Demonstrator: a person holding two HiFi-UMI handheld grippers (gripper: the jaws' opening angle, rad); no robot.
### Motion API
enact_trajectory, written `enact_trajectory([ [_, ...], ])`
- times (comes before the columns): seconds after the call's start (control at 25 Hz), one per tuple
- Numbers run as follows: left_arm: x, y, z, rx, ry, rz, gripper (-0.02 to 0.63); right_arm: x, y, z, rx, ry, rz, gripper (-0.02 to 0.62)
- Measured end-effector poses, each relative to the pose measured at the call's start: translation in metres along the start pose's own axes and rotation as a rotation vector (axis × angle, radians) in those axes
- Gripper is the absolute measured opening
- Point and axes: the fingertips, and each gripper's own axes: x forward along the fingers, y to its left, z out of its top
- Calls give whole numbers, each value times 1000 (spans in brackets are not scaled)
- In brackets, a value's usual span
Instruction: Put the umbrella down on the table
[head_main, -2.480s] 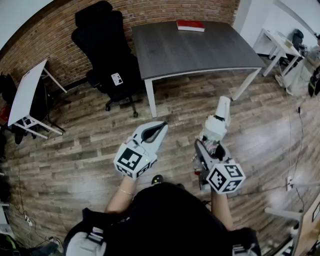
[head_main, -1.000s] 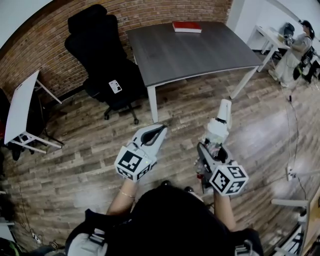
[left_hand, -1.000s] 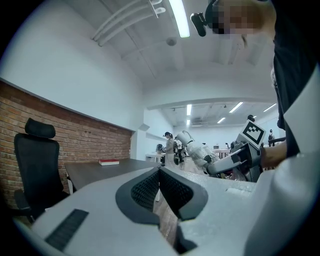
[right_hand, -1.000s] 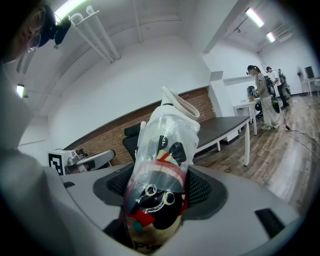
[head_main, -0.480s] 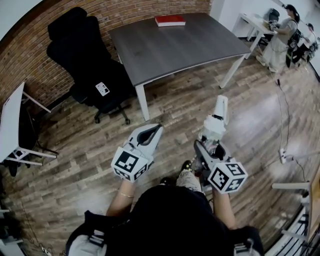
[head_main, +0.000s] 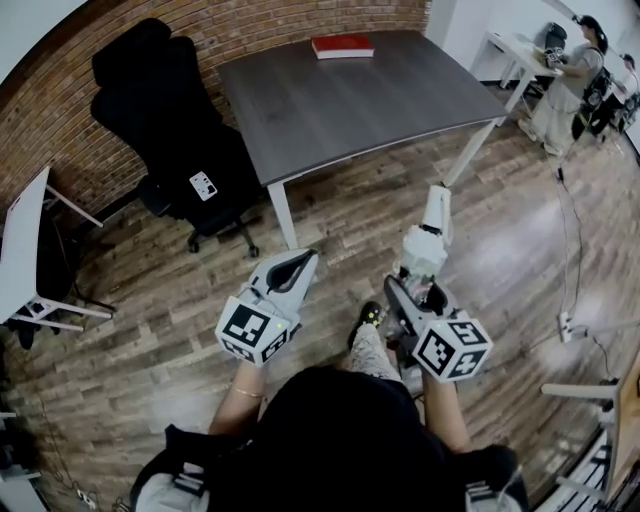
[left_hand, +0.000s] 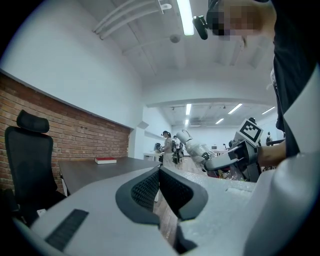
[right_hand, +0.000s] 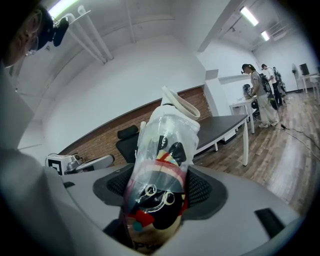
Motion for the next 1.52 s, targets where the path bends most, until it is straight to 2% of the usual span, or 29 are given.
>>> enact_trajectory([
  [0.44,77,46,7,21,-4,82,2,72,-57,48,-26,17,66,293],
  [0.72,124,73,8,10,39,125,2,112,-91,79,-15,42,92,291],
  [1.08,193,88,7,17,84,124,2,151,-144,109,16,63,115,291],
  [1.52,278,79,16,8,65,100,2,170,-208,131,53,69,135,291],
])
